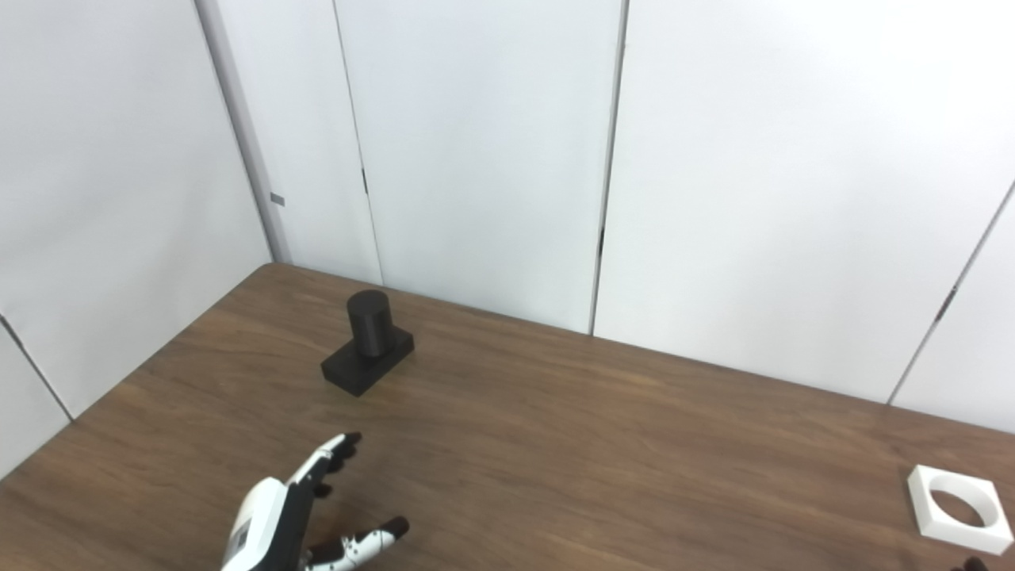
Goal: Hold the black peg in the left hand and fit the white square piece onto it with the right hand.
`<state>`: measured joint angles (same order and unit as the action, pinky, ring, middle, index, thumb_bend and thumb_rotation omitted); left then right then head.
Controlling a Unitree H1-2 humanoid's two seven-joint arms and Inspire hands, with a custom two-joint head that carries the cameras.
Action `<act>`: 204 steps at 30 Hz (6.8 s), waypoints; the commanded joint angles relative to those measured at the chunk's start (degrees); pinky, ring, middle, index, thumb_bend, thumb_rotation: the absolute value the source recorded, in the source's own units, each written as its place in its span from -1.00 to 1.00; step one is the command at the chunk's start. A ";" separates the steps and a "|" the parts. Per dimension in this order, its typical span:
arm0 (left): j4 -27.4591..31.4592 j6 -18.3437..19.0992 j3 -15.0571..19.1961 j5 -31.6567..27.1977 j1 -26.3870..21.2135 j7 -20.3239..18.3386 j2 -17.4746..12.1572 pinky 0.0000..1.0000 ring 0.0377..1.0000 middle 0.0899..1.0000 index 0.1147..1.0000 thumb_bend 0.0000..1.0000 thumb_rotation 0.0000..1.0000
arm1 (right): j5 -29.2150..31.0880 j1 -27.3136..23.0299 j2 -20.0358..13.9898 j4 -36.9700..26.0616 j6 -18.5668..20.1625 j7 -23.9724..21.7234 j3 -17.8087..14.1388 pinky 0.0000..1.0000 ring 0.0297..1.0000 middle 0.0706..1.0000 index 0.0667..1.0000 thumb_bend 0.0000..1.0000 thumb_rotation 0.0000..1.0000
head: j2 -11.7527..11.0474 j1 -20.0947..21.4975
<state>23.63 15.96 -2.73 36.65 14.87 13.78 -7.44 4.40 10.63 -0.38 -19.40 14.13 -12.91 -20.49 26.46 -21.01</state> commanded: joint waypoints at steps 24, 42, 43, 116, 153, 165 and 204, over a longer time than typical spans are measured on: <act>-13.02 10.49 5.21 8.83 -18.46 -1.42 -5.15 0.97 0.94 0.93 0.84 1.00 0.40 | -1.77 9.90 -3.39 -2.96 -1.82 -0.32 1.04 1.00 1.00 1.00 1.00 0.25 1.00 | 0.70 0.74; -21.63 9.03 6.36 8.48 -25.87 1.28 -7.55 0.98 0.95 0.93 0.81 0.94 0.33 | -2.06 10.60 -3.18 -4.15 -1.24 -0.52 1.52 1.00 1.00 1.00 1.00 0.18 1.00 | 1.30 1.09; -22.05 9.00 6.33 8.35 -26.33 1.39 -7.71 0.99 0.96 0.93 0.81 0.94 0.30 | -2.13 10.62 -3.15 -4.27 -1.29 -0.53 1.63 1.00 1.00 1.00 1.00 0.18 1.00 | 1.31 1.20; -49.74 6.57 3.53 6.37 -42.40 13.64 -10.86 1.00 0.72 0.57 -0.03 0.68 -0.37 | -2.67 11.83 -2.86 -8.00 2.28 -0.46 2.81 1.00 1.00 0.96 1.00 0.54 1.00 | 3.46 3.40; -11.45 -5.15 -6.90 4.16 -18.60 -0.63 -11.45 1.00 0.87 0.66 -0.16 0.04 -0.88 | -4.48 12.04 -1.78 -11.03 3.69 1.70 6.25 1.00 1.00 0.90 0.99 0.43 1.00 | 6.64 9.44; -1.72 -7.31 -12.14 4.18 -5.83 -7.64 -7.90 1.00 0.86 0.64 -0.17 0.04 -0.89 | -6.43 13.21 -1.30 -15.34 6.78 1.81 7.93 1.00 1.00 1.00 1.00 0.22 1.00 | 11.41 13.76; 1.15 -14.68 -18.48 4.17 -3.24 -29.26 -17.30 0.97 0.83 0.59 -0.16 0.04 -0.90 | -14.79 10.15 1.60 -23.59 12.79 -0.05 9.89 1.00 1.00 0.87 0.99 0.04 1.00 | 23.20 29.26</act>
<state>24.62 1.74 -20.64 39.59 11.10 -12.62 -23.40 -9.89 11.93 -0.23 -39.60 27.17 -12.18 -10.28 49.66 8.17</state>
